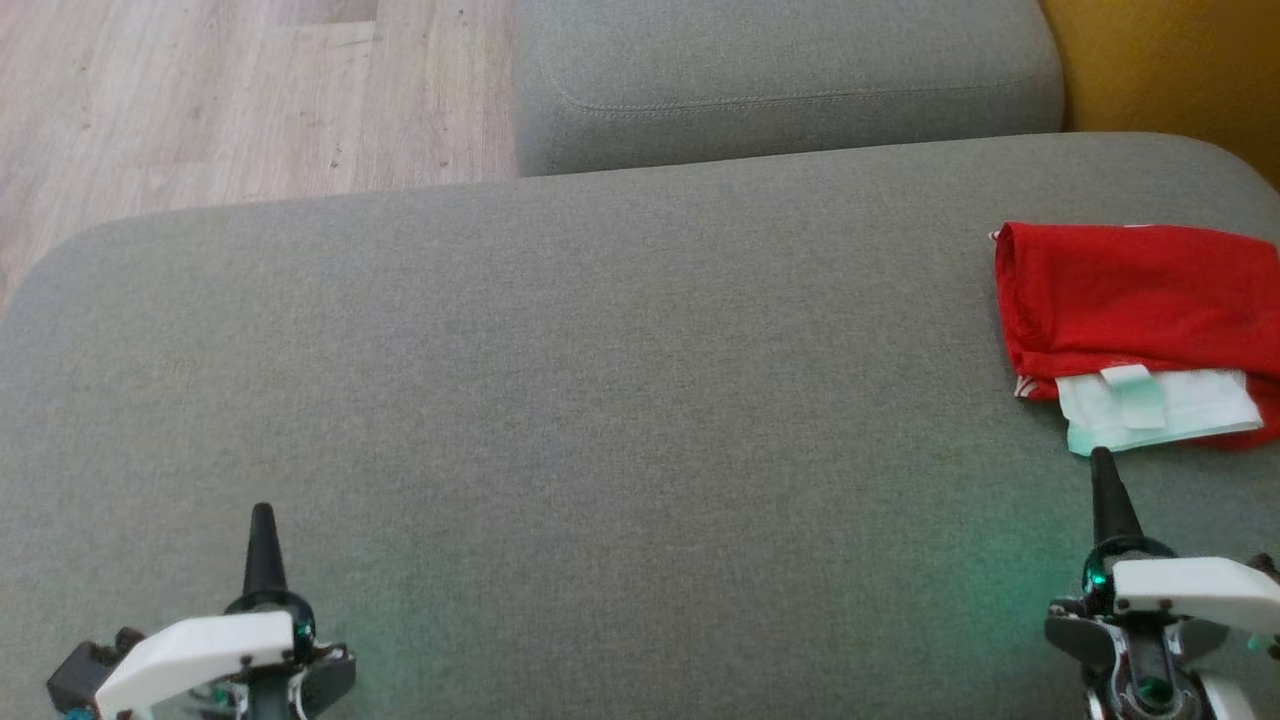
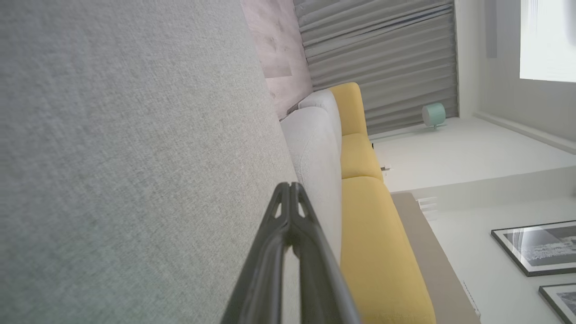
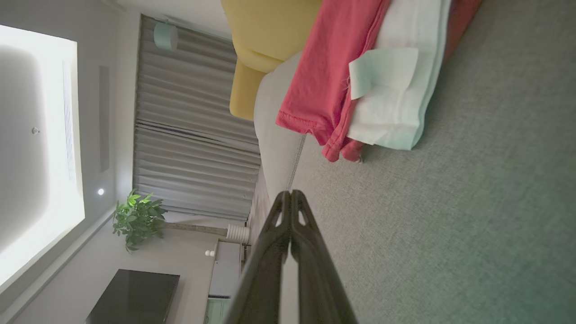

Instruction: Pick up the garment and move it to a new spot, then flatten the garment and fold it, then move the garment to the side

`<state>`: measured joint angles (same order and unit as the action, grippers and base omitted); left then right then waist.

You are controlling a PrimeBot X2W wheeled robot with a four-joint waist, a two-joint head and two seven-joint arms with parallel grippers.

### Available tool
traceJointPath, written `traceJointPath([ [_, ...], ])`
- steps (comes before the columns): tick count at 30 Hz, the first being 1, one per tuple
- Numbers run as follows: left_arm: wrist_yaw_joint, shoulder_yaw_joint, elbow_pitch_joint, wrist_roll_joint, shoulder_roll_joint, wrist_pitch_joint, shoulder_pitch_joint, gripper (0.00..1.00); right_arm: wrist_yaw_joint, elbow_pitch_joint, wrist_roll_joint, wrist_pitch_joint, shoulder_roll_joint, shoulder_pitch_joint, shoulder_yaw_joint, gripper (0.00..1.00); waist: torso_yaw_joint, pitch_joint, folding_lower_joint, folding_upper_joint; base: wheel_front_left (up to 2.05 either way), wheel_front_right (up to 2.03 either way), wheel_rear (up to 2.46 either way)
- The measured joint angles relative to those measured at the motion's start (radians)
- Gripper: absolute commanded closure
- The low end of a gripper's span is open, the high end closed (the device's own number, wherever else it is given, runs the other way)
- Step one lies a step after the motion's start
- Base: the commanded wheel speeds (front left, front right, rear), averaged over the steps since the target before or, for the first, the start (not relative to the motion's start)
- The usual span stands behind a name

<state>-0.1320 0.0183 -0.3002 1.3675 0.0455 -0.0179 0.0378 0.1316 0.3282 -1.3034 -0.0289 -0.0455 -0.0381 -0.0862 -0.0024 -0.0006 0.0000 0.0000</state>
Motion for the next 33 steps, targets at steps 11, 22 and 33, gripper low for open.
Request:
traceJointPath([
  [11, 0.0, 0.018, 0.008, 0.097, 0.0, -0.034, 0.0, 1.0, 0.0, -0.017, -0.116, -0.033, 0.0, -0.014, -0.019, 1.0, 0.001, 0.002, 0.0, 0.0, 0.0, 0.0, 0.0],
  [22, 0.0, 0.043, 0.015, 0.19, 0.0, -0.062, 0.006, 1.0, 0.0, -0.03, -0.233, -0.061, 0.0, -0.014, -0.035, 1.0, 0.002, 0.003, 0.0, 0.0, 0.0, 0.0, 0.0],
  [33, 0.0, 0.048, 0.02, 0.244, 0.0, -0.082, 0.021, 1.0, 0.0, -0.045, -0.298, -0.078, 0.0, -0.014, -0.048, 1.0, 0.002, 0.004, 0.0, 0.0, 0.0, 0.0, 0.0],
])
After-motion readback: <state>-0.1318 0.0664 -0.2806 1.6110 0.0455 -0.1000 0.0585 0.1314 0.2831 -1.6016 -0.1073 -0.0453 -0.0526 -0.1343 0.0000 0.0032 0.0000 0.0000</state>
